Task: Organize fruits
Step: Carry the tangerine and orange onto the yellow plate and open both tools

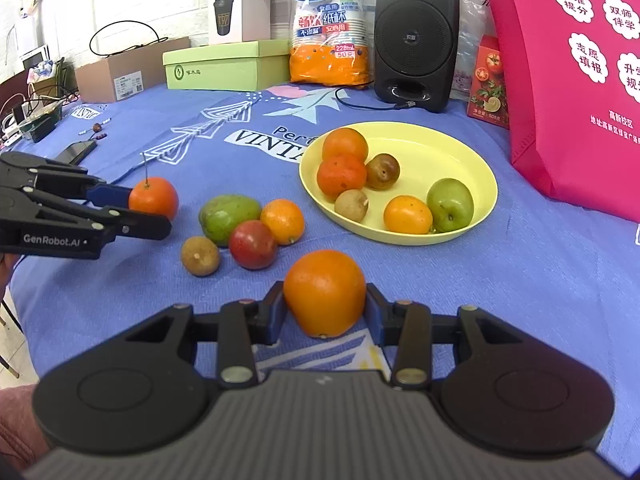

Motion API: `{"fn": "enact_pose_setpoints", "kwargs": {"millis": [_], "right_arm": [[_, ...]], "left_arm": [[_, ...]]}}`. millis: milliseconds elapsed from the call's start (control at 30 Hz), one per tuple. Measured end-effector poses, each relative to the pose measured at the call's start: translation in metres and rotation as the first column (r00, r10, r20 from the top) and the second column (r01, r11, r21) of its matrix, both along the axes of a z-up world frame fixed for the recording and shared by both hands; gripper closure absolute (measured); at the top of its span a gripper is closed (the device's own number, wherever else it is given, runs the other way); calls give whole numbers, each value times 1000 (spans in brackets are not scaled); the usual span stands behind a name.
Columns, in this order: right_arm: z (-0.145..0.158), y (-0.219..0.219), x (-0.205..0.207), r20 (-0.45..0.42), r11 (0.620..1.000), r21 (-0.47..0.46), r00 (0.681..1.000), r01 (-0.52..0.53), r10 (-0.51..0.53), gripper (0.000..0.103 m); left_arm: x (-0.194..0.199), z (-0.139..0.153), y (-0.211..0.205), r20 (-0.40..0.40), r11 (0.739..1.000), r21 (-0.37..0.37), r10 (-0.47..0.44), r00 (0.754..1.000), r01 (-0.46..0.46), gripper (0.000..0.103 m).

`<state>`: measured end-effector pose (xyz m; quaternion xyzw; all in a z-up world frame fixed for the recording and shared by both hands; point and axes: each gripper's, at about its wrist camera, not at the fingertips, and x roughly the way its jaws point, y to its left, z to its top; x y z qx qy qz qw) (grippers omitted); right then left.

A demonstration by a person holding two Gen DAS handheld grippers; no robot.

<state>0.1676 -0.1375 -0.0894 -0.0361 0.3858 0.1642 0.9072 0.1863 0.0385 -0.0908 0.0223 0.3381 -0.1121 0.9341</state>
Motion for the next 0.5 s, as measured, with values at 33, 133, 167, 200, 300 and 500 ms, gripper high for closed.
{"fn": "enact_pose_setpoints", "kwargs": {"millis": [33, 133, 167, 200, 300, 500], "right_arm": [[0, 0, 0, 0, 1000, 0, 1000, 0, 0, 63], [0, 0, 0, 0, 1000, 0, 1000, 0, 0, 63], [0, 0, 0, 0, 1000, 1, 1000, -1, 1, 63], [0, -1, -1, -1, 1000, 1, 1000, -2, 2, 63], [0, -3, -3, -1, 1000, 1, 1000, 0, 0, 63], [3, -5, -6, -2, 1000, -1, 1000, 2, -2, 63]], "left_arm": [[0, 0, 0, 1, 1000, 0, 0, 1000, 0, 67], [0, 1, 0, 3, 1000, -1, -2, 1000, 2, 67], [-1, 2, 0, 5, 1000, -1, -4, 1000, 4, 67], [-1, 2, 0, 5, 1000, -2, -6, 1000, 6, 67], [-2, 4, 0, 6, 1000, -7, -12, 1000, 12, 67], [-5, 11, 1, 19, 1000, -17, -25, 999, 26, 67]]}}
